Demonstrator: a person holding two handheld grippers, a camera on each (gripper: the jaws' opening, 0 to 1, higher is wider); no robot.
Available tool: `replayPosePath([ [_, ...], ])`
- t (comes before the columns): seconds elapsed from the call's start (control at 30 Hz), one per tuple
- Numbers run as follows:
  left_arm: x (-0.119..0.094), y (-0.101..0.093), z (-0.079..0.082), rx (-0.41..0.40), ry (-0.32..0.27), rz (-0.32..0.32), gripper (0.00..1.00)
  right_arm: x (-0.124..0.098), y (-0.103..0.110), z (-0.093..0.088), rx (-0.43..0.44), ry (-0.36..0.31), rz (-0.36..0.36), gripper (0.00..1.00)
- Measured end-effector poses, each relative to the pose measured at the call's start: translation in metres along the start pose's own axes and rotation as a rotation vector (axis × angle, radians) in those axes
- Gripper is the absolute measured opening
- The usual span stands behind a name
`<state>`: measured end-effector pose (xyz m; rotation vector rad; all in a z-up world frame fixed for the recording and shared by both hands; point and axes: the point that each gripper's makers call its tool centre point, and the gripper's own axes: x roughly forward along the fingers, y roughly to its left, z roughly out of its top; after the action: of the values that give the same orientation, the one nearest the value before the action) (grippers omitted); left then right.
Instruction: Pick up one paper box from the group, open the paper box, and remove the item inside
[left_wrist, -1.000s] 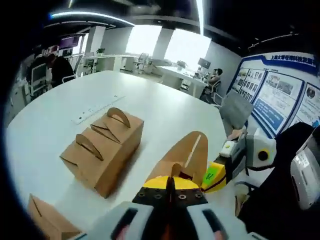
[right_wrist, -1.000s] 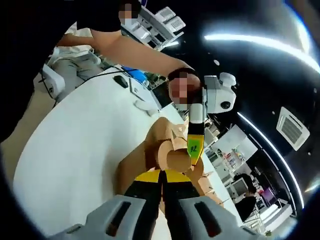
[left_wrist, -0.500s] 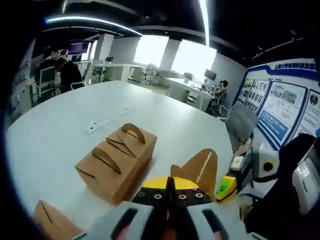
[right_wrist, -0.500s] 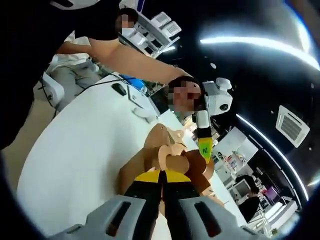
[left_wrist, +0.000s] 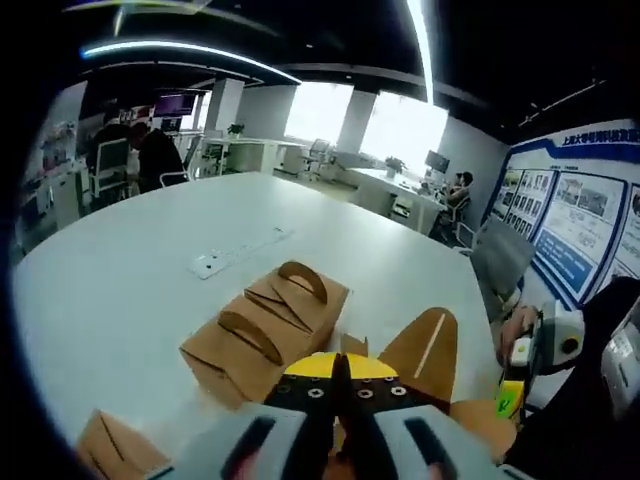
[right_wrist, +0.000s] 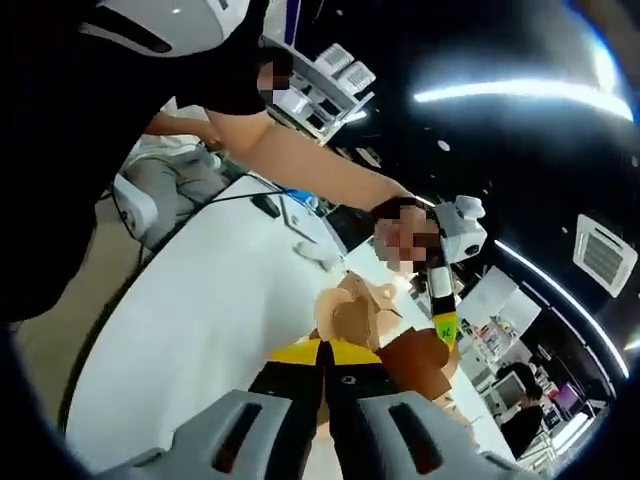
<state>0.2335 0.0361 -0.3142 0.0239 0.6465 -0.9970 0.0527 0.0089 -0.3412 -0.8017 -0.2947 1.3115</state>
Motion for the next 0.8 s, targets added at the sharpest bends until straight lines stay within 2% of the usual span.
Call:
replayPosePath([
  [0.2,0.005,0.009,0.001,-0.001,-0.009,0.02,0.04,-0.001,0.018,-0.001,0.012,0.011,0.06,0.02],
  [0.37,0.009,0.017,0.0,-0.002,-0.011,0.034,0.04,-0.004,0.023,-0.004,0.018,0.021,0.106,0.02],
  [0.5,0.016,0.027,-0.006,0.006,0.014,0.06,0.04,-0.007,0.031,-0.003,0.034,0.011,0.126,0.02],
  [0.6,0.02,0.036,-0.018,0.078,0.072,0.116,0.04,-0.011,0.034,-0.004,0.049,0.01,0.136,0.02],
  [0.8,0.023,0.029,-0.027,0.074,0.083,0.086,0.04,-0.011,0.046,-0.002,0.059,0.012,0.172,0.02],
])
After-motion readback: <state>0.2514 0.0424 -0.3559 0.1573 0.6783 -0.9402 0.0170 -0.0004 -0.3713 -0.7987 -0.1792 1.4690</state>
